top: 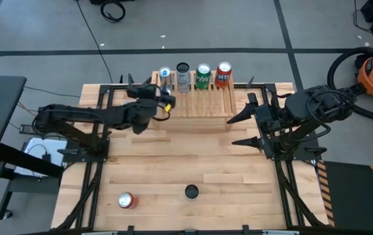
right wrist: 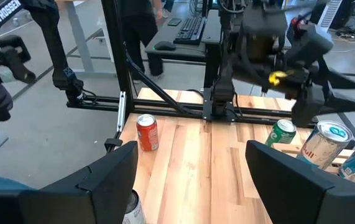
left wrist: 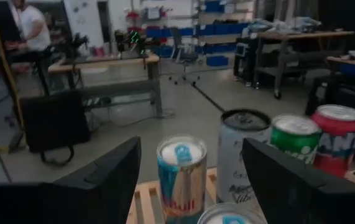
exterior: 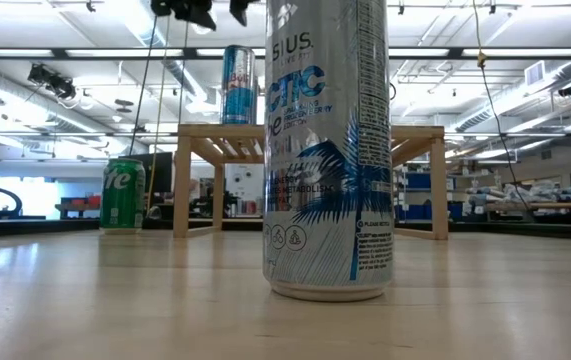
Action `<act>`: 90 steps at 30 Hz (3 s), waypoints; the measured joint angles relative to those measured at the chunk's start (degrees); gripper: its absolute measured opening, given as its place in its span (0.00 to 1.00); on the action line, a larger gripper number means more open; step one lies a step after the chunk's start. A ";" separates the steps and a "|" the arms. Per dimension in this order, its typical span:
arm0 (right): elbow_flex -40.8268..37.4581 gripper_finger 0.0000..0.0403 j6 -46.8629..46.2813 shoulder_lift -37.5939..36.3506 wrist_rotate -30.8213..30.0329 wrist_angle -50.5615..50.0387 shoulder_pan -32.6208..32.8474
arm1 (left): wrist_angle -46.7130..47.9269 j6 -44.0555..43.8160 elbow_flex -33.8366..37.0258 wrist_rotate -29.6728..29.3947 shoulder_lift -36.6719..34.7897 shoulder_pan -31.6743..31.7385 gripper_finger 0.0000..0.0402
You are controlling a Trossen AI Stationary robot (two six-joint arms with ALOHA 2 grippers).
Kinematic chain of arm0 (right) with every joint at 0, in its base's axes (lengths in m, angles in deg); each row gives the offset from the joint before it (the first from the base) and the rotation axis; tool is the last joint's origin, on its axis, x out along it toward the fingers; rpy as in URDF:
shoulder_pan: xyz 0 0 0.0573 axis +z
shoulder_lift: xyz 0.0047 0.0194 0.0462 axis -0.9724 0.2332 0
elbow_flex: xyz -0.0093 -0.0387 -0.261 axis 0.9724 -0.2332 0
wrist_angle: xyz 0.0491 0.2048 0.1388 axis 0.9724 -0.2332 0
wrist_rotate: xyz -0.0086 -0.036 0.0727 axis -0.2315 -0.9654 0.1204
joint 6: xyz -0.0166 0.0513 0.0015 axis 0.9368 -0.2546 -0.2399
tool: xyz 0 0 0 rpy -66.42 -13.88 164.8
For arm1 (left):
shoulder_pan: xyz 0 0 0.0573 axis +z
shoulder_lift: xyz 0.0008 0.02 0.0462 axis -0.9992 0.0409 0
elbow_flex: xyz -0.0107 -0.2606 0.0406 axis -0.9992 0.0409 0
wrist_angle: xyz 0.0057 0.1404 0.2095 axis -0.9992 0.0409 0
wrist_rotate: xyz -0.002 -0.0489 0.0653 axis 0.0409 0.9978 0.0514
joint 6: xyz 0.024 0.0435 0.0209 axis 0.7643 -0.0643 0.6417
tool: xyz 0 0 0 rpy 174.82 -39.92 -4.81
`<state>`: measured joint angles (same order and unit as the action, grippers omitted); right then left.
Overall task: Place canned beverage on shelf
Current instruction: Put the white blue soda can aligned with the other white blue soda can on the shelf
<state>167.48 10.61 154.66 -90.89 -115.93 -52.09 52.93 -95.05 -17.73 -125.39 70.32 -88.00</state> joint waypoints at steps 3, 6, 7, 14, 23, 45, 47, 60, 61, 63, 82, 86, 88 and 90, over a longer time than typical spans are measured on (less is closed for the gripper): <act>0.00 0.76 0.00 0.00 0.02 0.02 0.00 | -4.96 8.03 0.02 0.21 -1.44 -0.68 0.70; 0.00 0.76 -0.52 0.16 0.02 0.53 0.00 | -12.33 18.88 0.00 0.26 -3.09 -2.08 0.70; 0.00 0.76 -1.11 0.30 0.08 0.93 0.00 | -14.21 21.93 0.00 0.75 -3.82 -2.85 0.70; 0.02 0.76 -5.36 1.13 6.63 1.62 0.00 | -15.44 29.96 0.00 2.20 -8.19 -9.54 0.70; 0.00 0.85 2.98 3.69 10.32 2.60 1.17 | -15.45 30.39 -0.02 0.10 -8.96 -14.08 0.70; -0.02 0.94 -9.82 22.34 1.58 -2.01 7.90 | -8.20 36.60 -0.02 -0.43 -9.82 -14.68 0.70; -0.02 0.94 -13.30 24.58 -1.31 -1.48 8.39 | -7.95 38.24 -0.02 -0.21 -10.22 -14.79 0.70; -0.02 0.94 -39.10 33.40 -14.10 -2.58 13.26 | -5.25 42.34 0.00 -0.41 -14.18 -20.40 0.70; -0.02 0.94 -40.86 33.40 -15.66 -3.34 13.89 | -4.89 42.18 0.00 -0.60 -14.47 -20.80 0.70; -0.02 0.94 -44.48 33.31 -19.34 -4.74 15.53 | -4.71 41.81 -0.02 -0.70 -14.81 -21.21 0.70; -0.20 0.94 -64.70 41.45 -32.23 -1.09 17.79 | -2.30 41.80 0.00 -0.87 -15.56 -21.78 0.70; -0.17 0.94 -66.54 42.52 -31.80 0.45 17.08 | -1.16 41.97 0.00 -0.92 -15.56 -21.56 0.70; -0.02 0.94 -66.58 42.84 -31.56 -0.20 16.81 | 0.13 41.78 0.00 -0.92 -15.56 -21.58 0.70; -0.01 0.94 -66.64 42.89 -30.05 0.01 16.43 | 1.25 41.74 0.00 -0.91 -15.56 -21.71 0.70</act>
<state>167.47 -56.03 197.55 -120.94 -115.92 -35.66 54.18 -53.31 -17.73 -126.30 54.75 -109.72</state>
